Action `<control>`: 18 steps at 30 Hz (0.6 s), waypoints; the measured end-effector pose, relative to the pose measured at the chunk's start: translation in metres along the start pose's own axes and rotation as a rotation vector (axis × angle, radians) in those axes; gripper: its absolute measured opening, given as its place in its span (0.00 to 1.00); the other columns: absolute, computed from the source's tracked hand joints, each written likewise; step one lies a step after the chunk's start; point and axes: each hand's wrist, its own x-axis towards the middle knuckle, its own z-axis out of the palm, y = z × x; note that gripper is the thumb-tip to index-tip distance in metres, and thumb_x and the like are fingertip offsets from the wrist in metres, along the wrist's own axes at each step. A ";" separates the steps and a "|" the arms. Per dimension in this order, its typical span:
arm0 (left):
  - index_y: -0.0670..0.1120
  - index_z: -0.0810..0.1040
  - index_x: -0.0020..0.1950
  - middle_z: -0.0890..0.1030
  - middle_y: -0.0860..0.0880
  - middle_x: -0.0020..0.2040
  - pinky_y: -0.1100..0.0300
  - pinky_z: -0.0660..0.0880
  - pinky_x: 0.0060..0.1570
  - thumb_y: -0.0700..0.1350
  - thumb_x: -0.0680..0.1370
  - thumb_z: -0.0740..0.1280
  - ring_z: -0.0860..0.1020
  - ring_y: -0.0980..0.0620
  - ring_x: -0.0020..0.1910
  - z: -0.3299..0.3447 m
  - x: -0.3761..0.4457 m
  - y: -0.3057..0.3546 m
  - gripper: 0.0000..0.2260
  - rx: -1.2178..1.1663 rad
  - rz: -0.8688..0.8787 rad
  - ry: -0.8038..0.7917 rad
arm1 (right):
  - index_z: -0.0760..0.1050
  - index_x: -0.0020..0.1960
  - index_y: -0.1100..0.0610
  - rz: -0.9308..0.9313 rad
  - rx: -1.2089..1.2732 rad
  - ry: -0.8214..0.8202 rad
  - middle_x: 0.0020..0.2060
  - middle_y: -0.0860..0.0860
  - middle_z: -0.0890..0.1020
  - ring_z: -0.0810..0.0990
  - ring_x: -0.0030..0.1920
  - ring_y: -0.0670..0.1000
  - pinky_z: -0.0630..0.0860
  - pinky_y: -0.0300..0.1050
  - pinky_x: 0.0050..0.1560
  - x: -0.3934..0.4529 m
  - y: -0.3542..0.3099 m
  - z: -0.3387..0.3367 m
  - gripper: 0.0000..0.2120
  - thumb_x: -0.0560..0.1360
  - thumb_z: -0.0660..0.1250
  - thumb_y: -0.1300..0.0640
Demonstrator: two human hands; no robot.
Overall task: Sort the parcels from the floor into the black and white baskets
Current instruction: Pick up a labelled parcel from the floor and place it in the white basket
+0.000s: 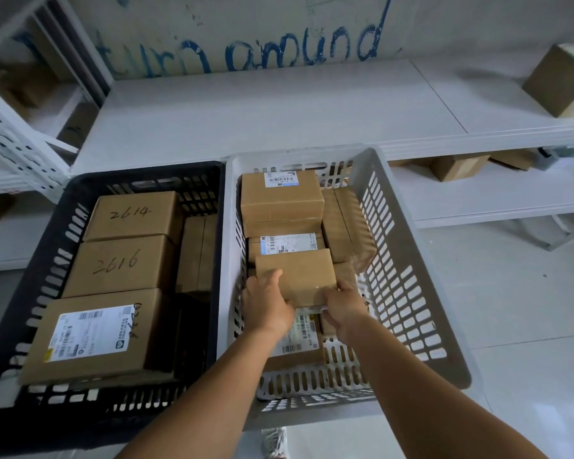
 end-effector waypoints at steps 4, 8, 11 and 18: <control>0.53 0.60 0.74 0.63 0.44 0.68 0.49 0.66 0.67 0.47 0.75 0.69 0.63 0.42 0.68 -0.003 0.002 0.008 0.30 0.044 0.020 0.001 | 0.73 0.66 0.50 -0.004 -0.045 0.032 0.49 0.51 0.80 0.79 0.50 0.52 0.78 0.54 0.58 0.003 -0.003 -0.005 0.19 0.77 0.57 0.61; 0.50 0.61 0.73 0.59 0.41 0.73 0.47 0.65 0.69 0.45 0.74 0.70 0.61 0.40 0.71 0.001 0.004 0.003 0.30 0.114 0.019 0.014 | 0.73 0.65 0.52 -0.005 -0.100 0.005 0.43 0.50 0.80 0.79 0.43 0.51 0.79 0.52 0.53 0.000 -0.001 0.000 0.17 0.79 0.56 0.61; 0.46 0.55 0.76 0.47 0.40 0.78 0.46 0.55 0.73 0.43 0.77 0.67 0.49 0.39 0.76 0.004 0.002 -0.001 0.31 0.186 0.005 0.026 | 0.73 0.64 0.52 -0.042 -0.144 -0.046 0.43 0.51 0.81 0.78 0.40 0.51 0.79 0.52 0.46 -0.004 -0.004 0.008 0.16 0.80 0.54 0.61; 0.38 0.43 0.77 0.37 0.42 0.78 0.52 0.45 0.74 0.38 0.80 0.61 0.37 0.45 0.77 0.002 0.004 -0.003 0.33 0.201 0.029 -0.019 | 0.69 0.67 0.53 -0.087 -0.330 -0.110 0.54 0.55 0.80 0.80 0.53 0.56 0.78 0.51 0.57 -0.012 -0.013 0.015 0.16 0.80 0.53 0.60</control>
